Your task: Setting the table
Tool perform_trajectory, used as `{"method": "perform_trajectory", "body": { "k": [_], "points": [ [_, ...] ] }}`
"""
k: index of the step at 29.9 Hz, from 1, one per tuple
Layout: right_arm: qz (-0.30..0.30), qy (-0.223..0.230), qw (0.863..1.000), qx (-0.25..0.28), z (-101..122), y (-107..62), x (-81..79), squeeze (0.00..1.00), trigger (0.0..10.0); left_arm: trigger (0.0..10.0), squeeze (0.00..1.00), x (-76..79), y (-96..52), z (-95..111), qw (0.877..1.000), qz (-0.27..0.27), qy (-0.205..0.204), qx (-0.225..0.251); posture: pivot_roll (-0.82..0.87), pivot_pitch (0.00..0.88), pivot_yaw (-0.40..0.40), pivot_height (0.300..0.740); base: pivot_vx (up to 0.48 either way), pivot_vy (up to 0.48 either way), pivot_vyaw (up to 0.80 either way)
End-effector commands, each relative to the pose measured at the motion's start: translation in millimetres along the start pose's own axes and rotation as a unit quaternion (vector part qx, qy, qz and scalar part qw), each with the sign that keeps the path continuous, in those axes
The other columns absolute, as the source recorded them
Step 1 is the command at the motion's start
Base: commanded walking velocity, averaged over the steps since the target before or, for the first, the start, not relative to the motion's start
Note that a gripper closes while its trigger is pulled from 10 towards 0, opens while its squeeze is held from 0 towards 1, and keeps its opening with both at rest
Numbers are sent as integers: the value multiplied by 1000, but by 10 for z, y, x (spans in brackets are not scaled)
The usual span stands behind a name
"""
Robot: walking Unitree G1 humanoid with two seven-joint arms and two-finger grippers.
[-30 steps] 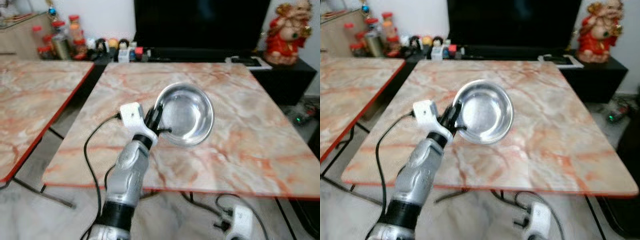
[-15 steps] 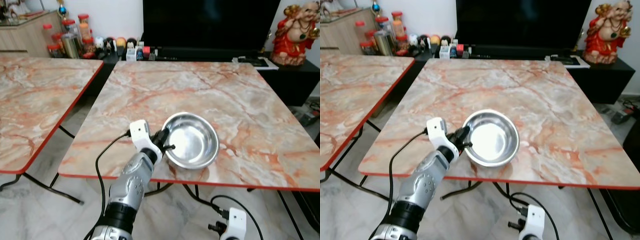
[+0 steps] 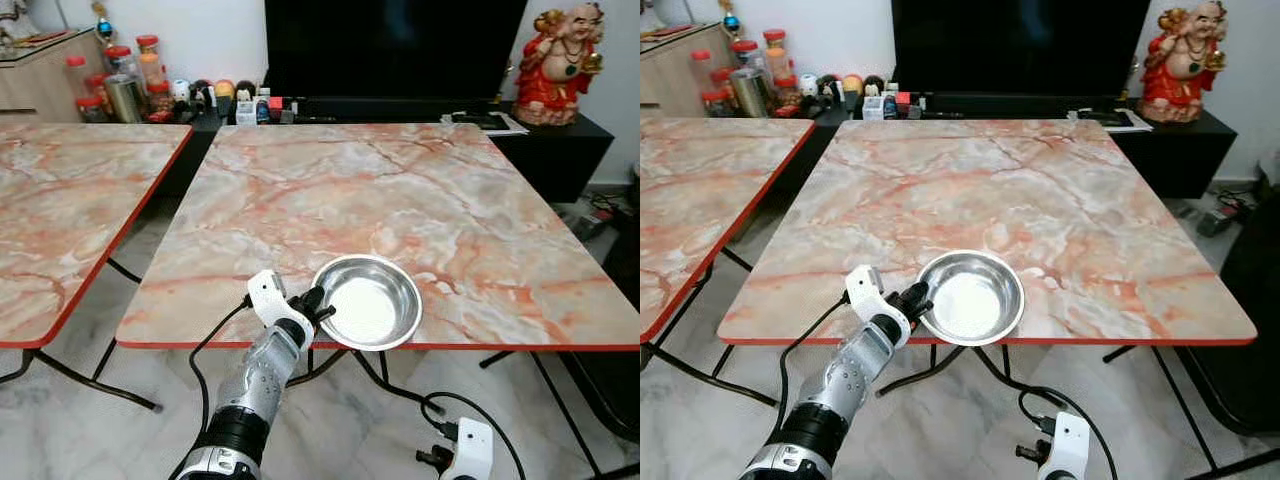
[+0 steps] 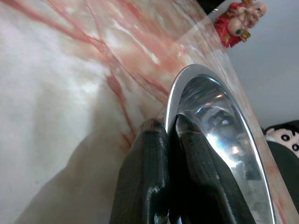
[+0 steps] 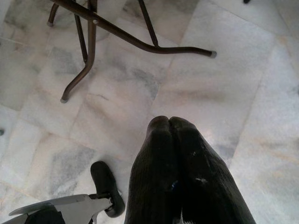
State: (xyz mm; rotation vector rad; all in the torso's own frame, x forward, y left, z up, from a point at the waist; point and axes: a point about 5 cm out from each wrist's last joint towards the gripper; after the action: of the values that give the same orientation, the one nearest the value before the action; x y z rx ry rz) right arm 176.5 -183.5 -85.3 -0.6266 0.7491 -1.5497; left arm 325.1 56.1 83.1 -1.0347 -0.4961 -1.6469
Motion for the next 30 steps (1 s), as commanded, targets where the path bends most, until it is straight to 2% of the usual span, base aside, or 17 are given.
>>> {"method": "perform_trajectory", "body": {
  "k": [1, 2, 4, 10, 16, 26, 30],
  "points": [
    [-6, 8, 1000, 3, -1, -3, 16, 0, 10000, 10000, 0, 1293, 209, 57, 980, -193, 36, 37, -30, 0, 27, 740, 0, 0, 0],
    [-6, 8, 1000, 3, -5, -5, 18, 0, 10000, 10000, 0, 1349, 155, 120, 969, -219, 87, 68, -27, 0, 25, 740, 0, 0, 0],
    [-6, 7, 1000, 2, -10, -7, 27, 0, 10000, 10000, 0, 1436, 71, 235, 959, -245, 99, 106, -21, 0, 22, 740, 0, 0, 0],
    [-4, 4, 1000, 0, -11, -6, 21, 0, 10000, 10000, 0, 1508, -29, 449, 943, -257, 138, 163, -15, 0, 17, 740, 0, 0, 0],
    [-3, 3, 1000, 1, 1, -1, 11, 0, 10000, 10000, 0, 1479, -69, 520, 938, -251, 150, 187, -14, 0, 13, 740, 181, 0, 0],
    [-8, 4, 1000, -3, -7, -4, 41, 0, 10000, 10000, 0, 1379, -87, 569, 940, -229, 159, 196, -14, 0, 7, 740, 315, 0, 0],
    [-8, 4, 1000, 0, 5, -2, 43, 0, 10000, 10000, 0, 1349, -94, 567, 941, -225, 162, 195, -17, 0, 5, 740, 319, 0, -612]
  ]
}}
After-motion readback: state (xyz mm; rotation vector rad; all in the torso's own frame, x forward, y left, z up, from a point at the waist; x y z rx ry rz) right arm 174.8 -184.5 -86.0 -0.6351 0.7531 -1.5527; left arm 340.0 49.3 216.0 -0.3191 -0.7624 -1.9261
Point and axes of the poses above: a point about 5 cm out from each wrist's last joint towards the gripper, its own y axis pointing out of the wrist towards the gripper, its own z axis along the axis of the wrist's last joint, x = y × z, and after that the axes turned 11 degrees about -y, right-handed
